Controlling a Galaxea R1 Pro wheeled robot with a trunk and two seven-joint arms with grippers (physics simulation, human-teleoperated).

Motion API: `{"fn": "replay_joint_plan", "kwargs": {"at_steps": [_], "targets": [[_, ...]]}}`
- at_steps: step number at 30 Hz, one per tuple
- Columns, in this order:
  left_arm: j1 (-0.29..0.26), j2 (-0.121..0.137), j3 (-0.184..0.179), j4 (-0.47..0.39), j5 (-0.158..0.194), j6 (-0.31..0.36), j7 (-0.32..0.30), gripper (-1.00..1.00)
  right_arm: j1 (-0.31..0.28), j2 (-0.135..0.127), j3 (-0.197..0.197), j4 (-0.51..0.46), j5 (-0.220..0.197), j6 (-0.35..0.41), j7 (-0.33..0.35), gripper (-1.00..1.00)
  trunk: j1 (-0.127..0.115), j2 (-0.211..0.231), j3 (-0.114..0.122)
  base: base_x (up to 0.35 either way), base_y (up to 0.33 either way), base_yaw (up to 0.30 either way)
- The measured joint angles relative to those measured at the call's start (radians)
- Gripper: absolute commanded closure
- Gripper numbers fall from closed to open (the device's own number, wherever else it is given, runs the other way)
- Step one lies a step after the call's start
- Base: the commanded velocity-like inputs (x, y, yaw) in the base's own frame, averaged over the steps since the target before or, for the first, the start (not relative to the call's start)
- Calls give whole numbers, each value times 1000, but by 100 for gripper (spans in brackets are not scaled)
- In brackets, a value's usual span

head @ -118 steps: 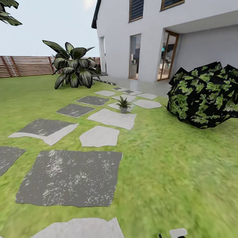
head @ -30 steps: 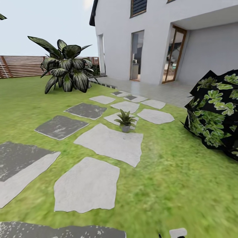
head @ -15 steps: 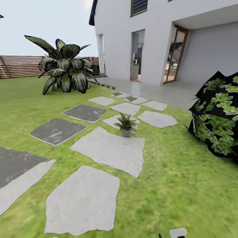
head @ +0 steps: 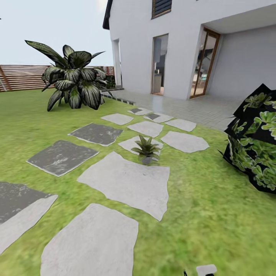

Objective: Pick up the pesticide atomizer in the garden and spray insectifuge to fully cover both potted plants in the garden.

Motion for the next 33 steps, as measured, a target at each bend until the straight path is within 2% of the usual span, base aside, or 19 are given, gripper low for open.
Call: {"fn": "replay_joint_plan", "kwargs": {"at_steps": [21,33], "targets": [[0,0,0,0,0,0,0,100,0,0,0,0,0,-1,0,-100,0,0,-21,292,-145,0],[0,-2,0,-1,0,0,0,100,0,-2,0,2,1,0,0,-100,0,0,-23,284,-162,0]]}}
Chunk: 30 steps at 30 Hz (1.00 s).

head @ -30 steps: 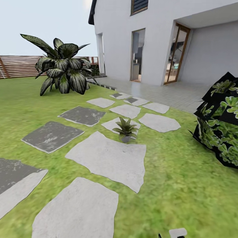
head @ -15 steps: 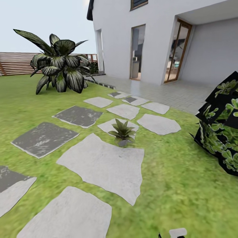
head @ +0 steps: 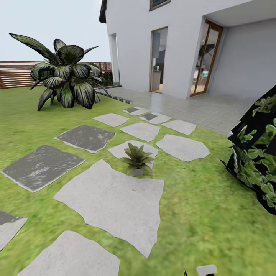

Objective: Pick up the pesticide atomizer in the garden and spray insectifuge to fully cover both potted plants in the garden.

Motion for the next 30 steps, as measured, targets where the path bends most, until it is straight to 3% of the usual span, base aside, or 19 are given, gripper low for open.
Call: {"fn": "replay_joint_plan", "kwargs": {"at_steps": [30], "targets": [[0,0,0,0,0,0,0,100,0,2,0,-1,0,0,0,-100,0,0,0,284,-162,4]]}}
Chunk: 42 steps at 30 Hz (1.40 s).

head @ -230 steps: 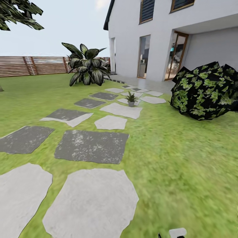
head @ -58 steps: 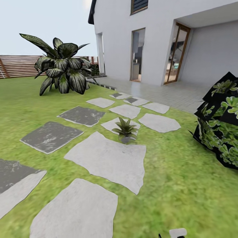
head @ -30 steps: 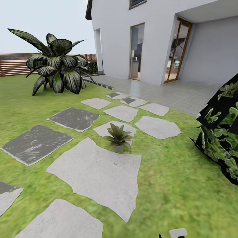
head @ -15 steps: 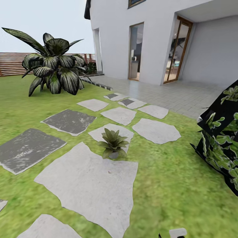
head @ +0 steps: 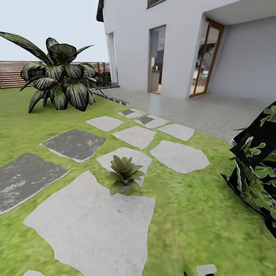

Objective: Pick up the pesticide atomizer in the garden and spray insectifuge to fully cover both potted plants in the garden.

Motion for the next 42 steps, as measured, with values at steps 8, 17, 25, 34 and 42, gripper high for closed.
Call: {"fn": "replay_joint_plan", "kwargs": {"at_steps": [8,17,25,34,42], "targets": [[0,3,0,1,0,0,0,100,0,0,0,0,-1,0,0,-100,0,0,-8,293,-131,161],[0,2,0,0,0,0,0,100,0,0,0,0,0,1,0,-100,0,0,-19,269,-24,155],[-1,0,-22,-1,-3,3,-7,100,0,0,4,-2,5,2,5,-100,1,0,-20,13,0,10],[-32,28,-244,-16,-204,28,-300,100,0,-7,215,-107,114,3,14,-100,0,0,-20,0,0,0],[-212,46,-268,-21,-523,209,-580,100,-10,-11,277,-259,364,95,176,-100,0,0,-20,0,0,0]]}}
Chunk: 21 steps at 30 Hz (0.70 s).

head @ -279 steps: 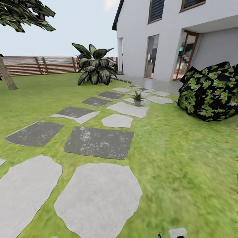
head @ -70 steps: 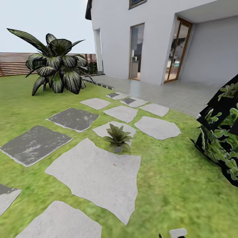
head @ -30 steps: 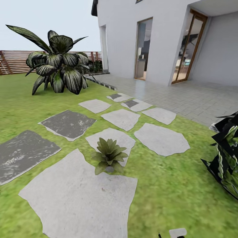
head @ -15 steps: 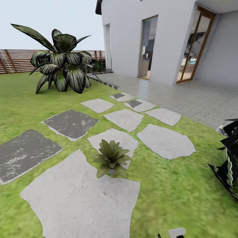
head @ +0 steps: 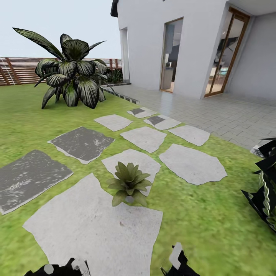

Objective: Pick up the pesticide atomizer in the garden and spray insectifuge to fully cover both potted plants in the garden.

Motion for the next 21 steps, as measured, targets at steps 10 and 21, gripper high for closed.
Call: {"fn": "replay_joint_plan", "kwargs": {"at_steps": [10,21], "targets": [[-111,-15,-8,-96,-266,113,-224,100,-117,1,-2,-87,18,79,345,-100,0,0,0,0,0,0],[-109,-23,-7,-107,-330,133,-228,100,-122,13,1,-105,20,80,441,100,0,0,0,0,0,0]]}}
